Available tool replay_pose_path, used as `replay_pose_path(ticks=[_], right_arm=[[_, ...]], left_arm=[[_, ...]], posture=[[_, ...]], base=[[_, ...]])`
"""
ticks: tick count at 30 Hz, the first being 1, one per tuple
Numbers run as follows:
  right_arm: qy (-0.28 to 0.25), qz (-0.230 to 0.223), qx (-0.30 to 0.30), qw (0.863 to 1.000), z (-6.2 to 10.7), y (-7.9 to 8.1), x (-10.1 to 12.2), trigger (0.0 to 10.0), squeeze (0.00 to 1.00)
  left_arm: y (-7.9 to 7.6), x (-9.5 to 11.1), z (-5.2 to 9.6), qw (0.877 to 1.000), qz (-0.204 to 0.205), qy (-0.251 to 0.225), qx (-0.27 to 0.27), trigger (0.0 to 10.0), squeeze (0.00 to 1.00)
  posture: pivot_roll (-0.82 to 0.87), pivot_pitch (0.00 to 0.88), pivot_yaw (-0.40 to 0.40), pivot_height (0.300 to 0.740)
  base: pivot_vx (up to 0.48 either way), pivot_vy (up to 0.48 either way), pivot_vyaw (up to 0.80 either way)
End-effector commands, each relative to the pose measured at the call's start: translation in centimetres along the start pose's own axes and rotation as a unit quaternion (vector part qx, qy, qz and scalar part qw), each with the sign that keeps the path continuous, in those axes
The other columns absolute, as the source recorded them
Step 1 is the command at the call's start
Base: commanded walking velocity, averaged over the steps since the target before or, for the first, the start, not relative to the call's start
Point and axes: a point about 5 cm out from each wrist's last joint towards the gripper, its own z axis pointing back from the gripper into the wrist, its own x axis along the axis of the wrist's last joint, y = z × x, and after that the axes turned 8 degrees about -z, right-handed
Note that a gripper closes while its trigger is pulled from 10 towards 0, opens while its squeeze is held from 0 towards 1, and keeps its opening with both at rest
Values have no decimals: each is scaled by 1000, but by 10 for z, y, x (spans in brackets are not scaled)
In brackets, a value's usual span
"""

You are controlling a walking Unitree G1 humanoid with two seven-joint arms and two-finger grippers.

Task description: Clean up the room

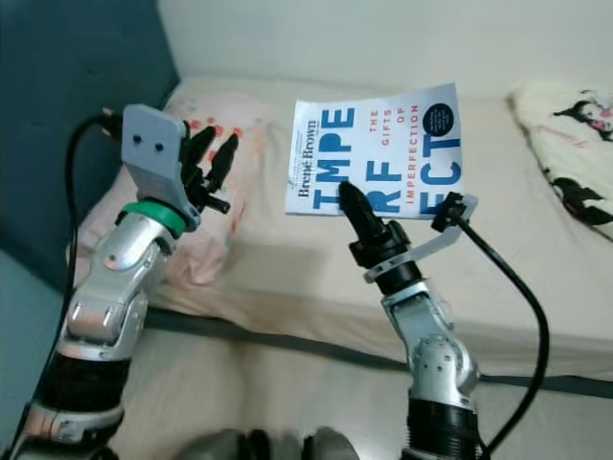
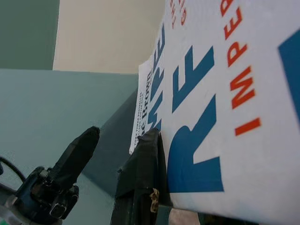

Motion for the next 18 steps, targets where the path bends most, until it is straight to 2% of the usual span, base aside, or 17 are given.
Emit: replay_pose_path(ticks=[1, 6, 10, 18], right_arm=[[-3, -1, 11, 1000, -1, 3, 0, 10000, 0], [-3, -1, 11, 1000, -1, 3, 0, 10000, 0], [-3, -2, 11, 1000, -1, 3, 0, 10000, 0], [-2, -1, 11, 1000, -1, 2, 0, 10000, 0]], left_arm=[[1, -4, 2, 1000, -3, 8, 1, 10000, 0], [1, -4, 2, 1000, -3, 7, 1, 10000, 0], [1, -3, 2, 1000, -17, -1, 2, 10000, 0], [0, -3, 3, 1000, -20, -5, 1, 10000, 0]], posture=[[-58, 0, 48, 716], [-59, 0, 49, 716], [-59, 0, 49, 716], [-58, 0, 48, 716]], base=[[0, 307, 0], [0, 290, 0], [0, 0, 0], [0, -480, 0]])
